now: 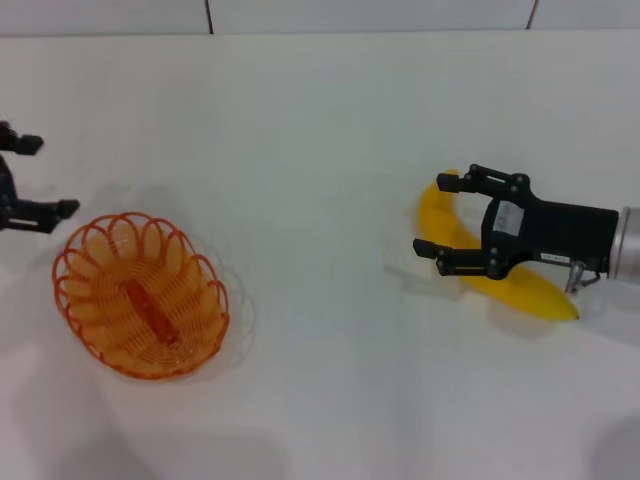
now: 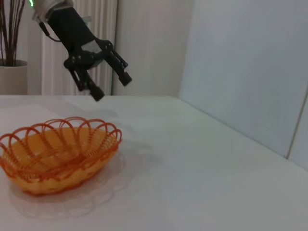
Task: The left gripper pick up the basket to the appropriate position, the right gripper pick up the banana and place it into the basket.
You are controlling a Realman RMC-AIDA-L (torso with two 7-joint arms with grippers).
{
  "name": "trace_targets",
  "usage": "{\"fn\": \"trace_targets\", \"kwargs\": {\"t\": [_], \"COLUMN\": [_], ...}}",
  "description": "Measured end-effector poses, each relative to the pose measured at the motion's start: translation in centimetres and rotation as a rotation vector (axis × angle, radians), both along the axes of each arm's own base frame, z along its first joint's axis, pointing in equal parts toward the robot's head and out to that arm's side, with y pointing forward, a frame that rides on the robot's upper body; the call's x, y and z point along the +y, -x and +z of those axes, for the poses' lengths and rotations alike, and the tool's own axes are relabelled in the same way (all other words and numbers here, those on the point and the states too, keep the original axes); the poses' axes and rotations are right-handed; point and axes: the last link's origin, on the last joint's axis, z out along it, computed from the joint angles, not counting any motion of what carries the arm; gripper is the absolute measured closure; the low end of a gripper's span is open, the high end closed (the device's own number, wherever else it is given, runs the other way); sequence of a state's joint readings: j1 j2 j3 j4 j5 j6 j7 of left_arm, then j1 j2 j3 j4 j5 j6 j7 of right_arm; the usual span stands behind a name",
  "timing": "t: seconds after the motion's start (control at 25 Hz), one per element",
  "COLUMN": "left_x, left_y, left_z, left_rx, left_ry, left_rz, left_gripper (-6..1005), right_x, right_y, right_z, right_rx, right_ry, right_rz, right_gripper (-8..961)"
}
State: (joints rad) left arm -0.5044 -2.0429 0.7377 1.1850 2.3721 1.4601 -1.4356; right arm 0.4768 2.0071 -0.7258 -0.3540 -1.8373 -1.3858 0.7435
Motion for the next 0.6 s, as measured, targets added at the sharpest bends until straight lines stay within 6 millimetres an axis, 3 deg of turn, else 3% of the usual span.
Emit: {"fn": "trace_targets", "kwargs": {"t": [0.32,0.6], "left_x": [0.6,1.9], "left_y": [-2.4,-2.4], "left_z": [-2.6,-5.3], "left_rx": [0.071,0.080], "left_ry": [0.119,0.191], "left_rz": [-0.072,-0.076], "left_gripper": [124,125], "right_x": [0.1,0.1], "right_y": [0.2,0.2], "right_z": [-0.1,-0.1], "right_rx": [0.002,0.003], "right_ry": [0.005,0.005], "right_rz": [0.002,0.004], "right_gripper": [100,105]}}
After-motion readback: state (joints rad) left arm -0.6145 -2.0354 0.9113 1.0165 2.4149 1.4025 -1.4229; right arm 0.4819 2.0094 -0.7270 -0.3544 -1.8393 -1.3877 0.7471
